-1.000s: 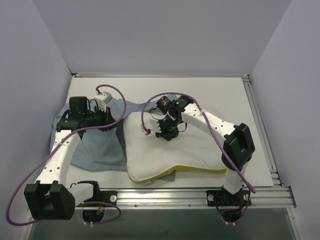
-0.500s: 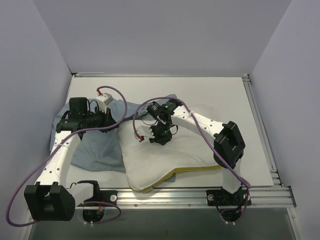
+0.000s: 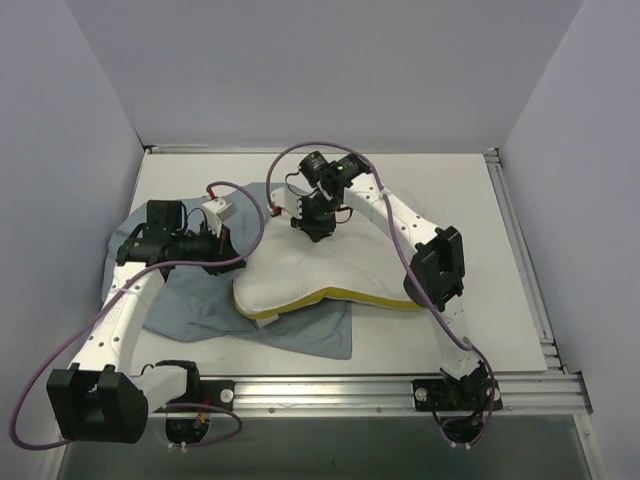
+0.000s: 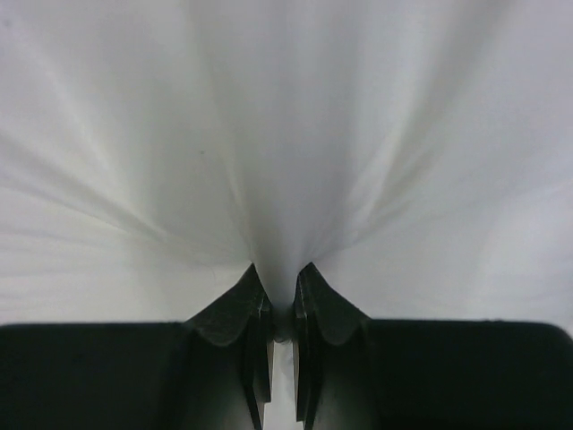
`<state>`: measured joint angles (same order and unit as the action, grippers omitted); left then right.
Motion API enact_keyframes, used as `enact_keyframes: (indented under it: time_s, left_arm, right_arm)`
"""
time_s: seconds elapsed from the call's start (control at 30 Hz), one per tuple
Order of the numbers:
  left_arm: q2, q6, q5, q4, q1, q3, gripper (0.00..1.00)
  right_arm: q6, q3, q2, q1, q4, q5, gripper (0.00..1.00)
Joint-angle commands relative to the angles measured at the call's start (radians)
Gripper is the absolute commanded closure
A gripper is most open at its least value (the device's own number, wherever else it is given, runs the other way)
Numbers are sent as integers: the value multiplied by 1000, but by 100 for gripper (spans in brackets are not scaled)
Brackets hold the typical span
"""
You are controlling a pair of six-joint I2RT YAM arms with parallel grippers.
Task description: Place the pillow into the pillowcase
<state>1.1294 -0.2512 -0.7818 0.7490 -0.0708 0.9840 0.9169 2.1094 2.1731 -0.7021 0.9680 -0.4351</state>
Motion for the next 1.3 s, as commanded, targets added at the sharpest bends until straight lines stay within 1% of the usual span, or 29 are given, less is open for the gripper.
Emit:
enact_keyframes:
  time_s: [0.0,0.07,0.2,0.3,0.37,0.4,0.5,0.57,0.63,0.7,0.73,0.83,0.87,0.9,0.93,0.97,1.0,1.07,1.1,1.17,1.2,1.23,1.27]
  left_arm:
    - [-7,-91,-40,121,-6,15,100]
    - [12,-108,-34,160,-1,27,100]
    - [46,-173,-82,226,6,62,98]
    - [67,-198,-143,260,5,87,97]
    - [72,-209,-198,271,0,87,90]
    - [70,-212,-209,271,-3,84,89]
    - [70,-214,-227,257,-9,76,87]
    - [72,-200,-223,224,-6,74,87]
    - [66,-148,-191,184,-4,65,86]
    - [61,-87,-162,106,0,58,85]
    - [53,-74,-143,60,2,48,85]
    - [41,-46,-126,-6,3,38,83]
    - [40,-37,-122,-20,3,32,83]
    - [40,-34,-111,-31,5,31,83]
    - [46,-31,-82,-43,5,31,83]
    - [52,-31,-70,-43,6,35,82]
    - [58,-30,-59,-43,12,38,78]
    - [66,-34,-39,-39,28,42,72]
    - [64,-34,-40,-39,48,44,66]
    - [66,-30,-39,-36,63,48,58]
    - [66,-26,-40,-37,65,59,54]
    - [66,-22,-46,-25,101,68,45]
    - [64,-20,-62,-19,120,76,39]
  right_arm:
    - [-139,132,4,56,-3,-19,100]
    - [-203,112,2,65,-23,-2,100]
    - [-344,-50,-24,55,-161,67,100]
    - [-484,-68,5,33,-211,153,100]
    - [-570,-75,22,20,-238,202,100]
    - [-593,-77,27,1,-261,238,100]
    - [-689,-66,42,-29,-290,277,100]
    - [-719,-48,47,-45,-298,277,100]
    - [-763,-29,39,-54,-302,285,100]
    - [-791,-8,30,-56,-308,308,100]
    - [-808,-5,16,-48,-310,293,100]
    - [-837,1,-10,-37,-311,253,100]
    - [-840,4,-13,-25,-313,208,100]
    - [-840,7,-16,-19,-310,184,95]
    - [-828,3,-16,-13,-307,149,84]
    - [-831,-12,-25,5,-307,87,52]
    - [-831,-43,-33,19,-304,44,37]
    - [-810,-98,-85,41,-298,-54,17]
    - [-790,-173,-145,44,-299,-95,14]
    - [-713,-257,-220,29,-323,-100,11]
    - [-693,-313,-299,1,-346,-93,11]
    - [-679,-419,-344,-22,-376,-79,11]
    - [-661,-487,-387,-46,-453,-55,10]
